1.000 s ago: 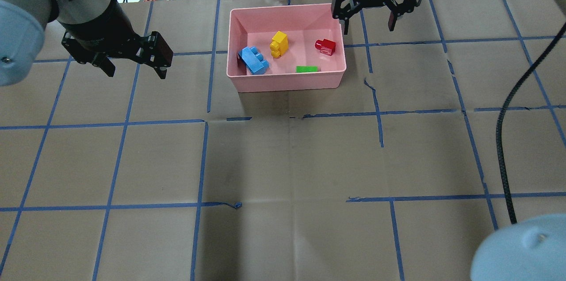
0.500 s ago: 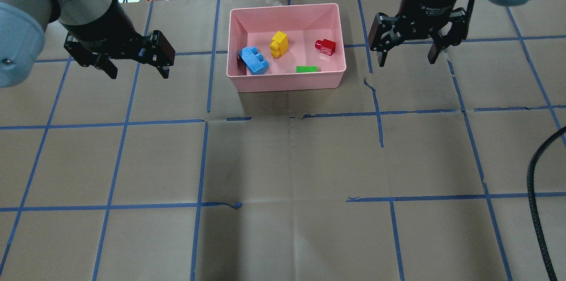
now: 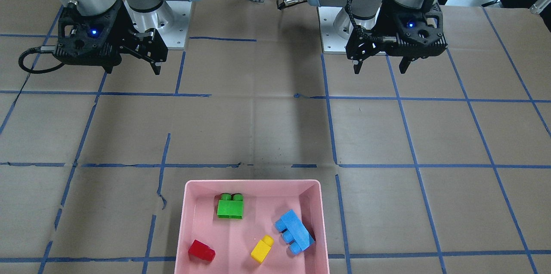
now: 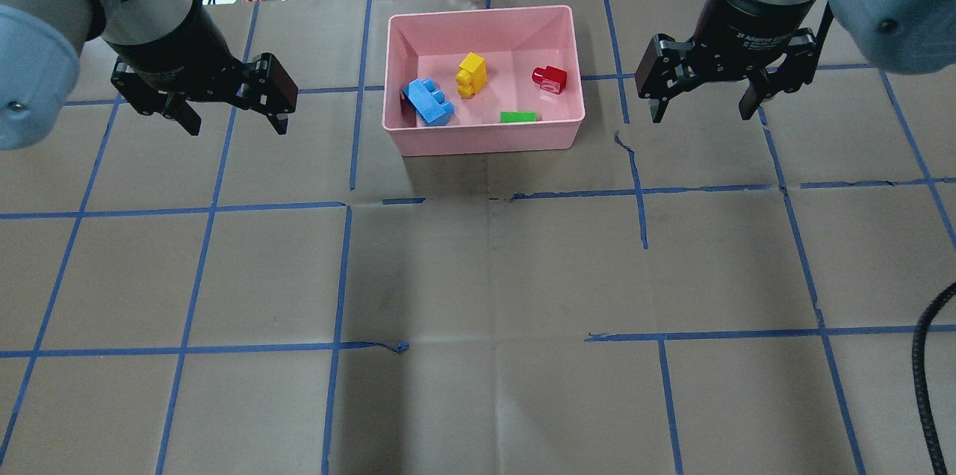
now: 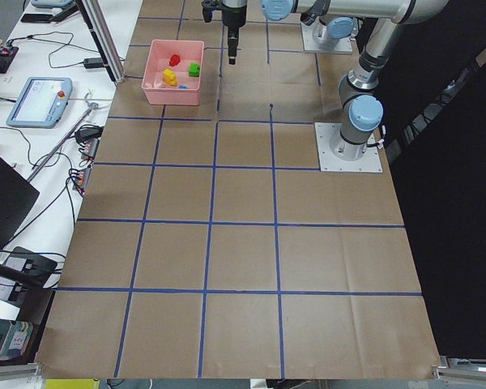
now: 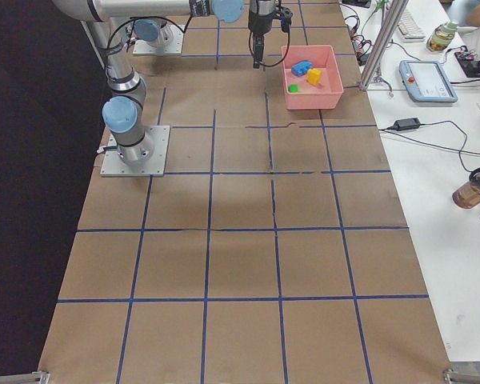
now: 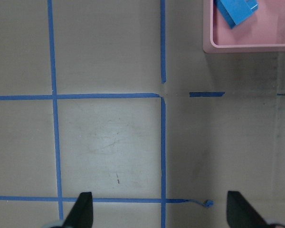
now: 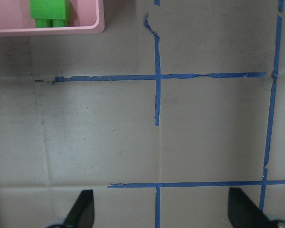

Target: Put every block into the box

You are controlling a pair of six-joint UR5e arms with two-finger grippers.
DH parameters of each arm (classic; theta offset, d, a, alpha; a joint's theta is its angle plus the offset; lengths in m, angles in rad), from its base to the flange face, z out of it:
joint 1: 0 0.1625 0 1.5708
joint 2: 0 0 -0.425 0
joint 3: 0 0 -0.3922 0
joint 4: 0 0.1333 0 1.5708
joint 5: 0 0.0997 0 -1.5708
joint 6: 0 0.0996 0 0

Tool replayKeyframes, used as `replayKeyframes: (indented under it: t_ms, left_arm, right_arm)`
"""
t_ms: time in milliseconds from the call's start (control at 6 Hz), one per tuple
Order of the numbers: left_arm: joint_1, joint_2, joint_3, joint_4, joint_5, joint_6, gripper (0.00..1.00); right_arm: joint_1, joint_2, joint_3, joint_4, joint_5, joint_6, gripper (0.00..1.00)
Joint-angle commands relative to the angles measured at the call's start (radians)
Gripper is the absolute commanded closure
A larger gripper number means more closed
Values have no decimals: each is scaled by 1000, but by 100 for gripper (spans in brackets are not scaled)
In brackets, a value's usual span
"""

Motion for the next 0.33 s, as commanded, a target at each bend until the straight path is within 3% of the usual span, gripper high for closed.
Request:
replayKeyframes:
  t_ms: [0,167]
  left_arm:
    - [-1,3,0,-2,2,0,1]
    - [-1,3,0,-2,2,0,1]
  right_arm:
    - [0,-1,0,-1,1,1,0]
    - [0,-1,2,-1,-4,1,0]
